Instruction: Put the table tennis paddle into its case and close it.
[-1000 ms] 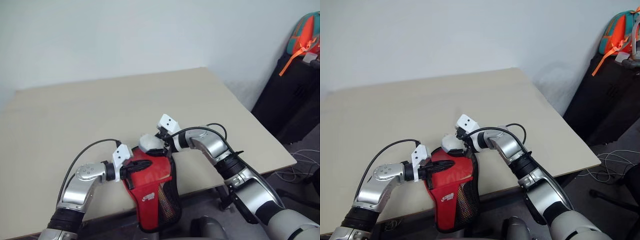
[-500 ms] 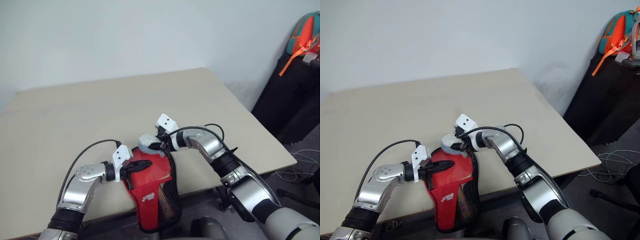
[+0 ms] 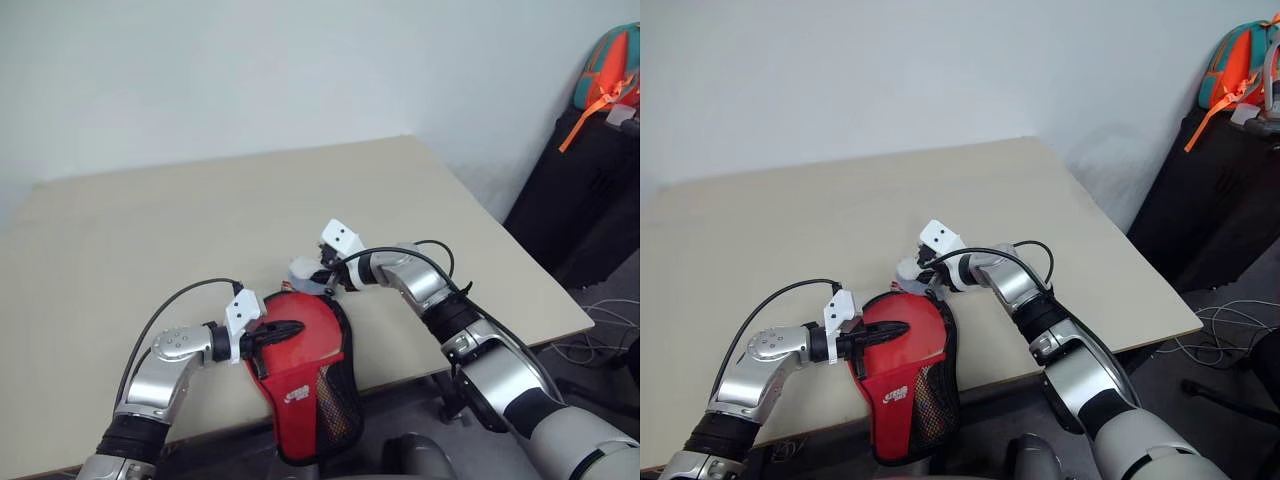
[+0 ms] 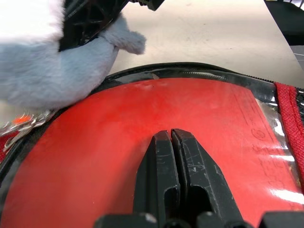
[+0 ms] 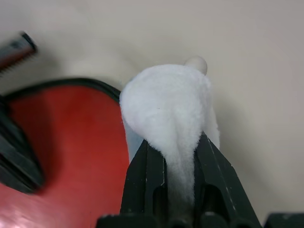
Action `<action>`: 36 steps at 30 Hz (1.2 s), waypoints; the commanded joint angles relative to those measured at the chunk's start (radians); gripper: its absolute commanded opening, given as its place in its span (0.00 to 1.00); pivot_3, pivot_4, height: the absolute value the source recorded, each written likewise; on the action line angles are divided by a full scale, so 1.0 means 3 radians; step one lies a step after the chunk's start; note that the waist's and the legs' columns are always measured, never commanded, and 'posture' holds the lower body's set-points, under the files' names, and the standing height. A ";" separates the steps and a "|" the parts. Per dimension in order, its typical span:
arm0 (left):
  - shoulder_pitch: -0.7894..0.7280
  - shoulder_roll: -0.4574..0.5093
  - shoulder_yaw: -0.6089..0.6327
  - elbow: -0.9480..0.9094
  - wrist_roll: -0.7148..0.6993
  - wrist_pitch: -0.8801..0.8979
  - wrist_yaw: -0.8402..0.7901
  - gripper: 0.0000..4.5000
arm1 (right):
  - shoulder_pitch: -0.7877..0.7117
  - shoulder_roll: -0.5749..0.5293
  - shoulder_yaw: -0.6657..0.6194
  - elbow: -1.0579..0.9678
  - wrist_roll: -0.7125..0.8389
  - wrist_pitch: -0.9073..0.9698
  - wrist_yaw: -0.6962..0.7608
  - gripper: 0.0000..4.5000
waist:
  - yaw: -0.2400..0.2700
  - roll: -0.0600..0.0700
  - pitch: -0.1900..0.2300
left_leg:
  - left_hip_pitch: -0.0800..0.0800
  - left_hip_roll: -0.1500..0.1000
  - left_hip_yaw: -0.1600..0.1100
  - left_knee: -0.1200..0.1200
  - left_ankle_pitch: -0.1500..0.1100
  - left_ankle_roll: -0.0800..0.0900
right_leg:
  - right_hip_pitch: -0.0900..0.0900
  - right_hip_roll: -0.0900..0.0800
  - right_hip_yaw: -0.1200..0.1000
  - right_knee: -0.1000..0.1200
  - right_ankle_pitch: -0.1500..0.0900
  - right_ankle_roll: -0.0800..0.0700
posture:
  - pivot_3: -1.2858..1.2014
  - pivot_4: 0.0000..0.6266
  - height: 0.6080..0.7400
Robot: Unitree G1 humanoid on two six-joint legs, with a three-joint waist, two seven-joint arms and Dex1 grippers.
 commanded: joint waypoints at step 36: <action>-0.0021 -0.0003 -0.0250 0.0291 0.0181 0.0048 -0.0046 0.00 | 0.1528 -0.2311 -0.0540 -0.2897 0.1071 0.0507 0.1801 0.07 | 0.0057 0.0007 -0.0001 | -0.0001 -0.0011 -0.0007 0.0009 -0.0006 0.0009 | 0.0005 -0.0008 0.0000 -0.0016 -0.0001 0.0000 | 0.52 0.00 0.74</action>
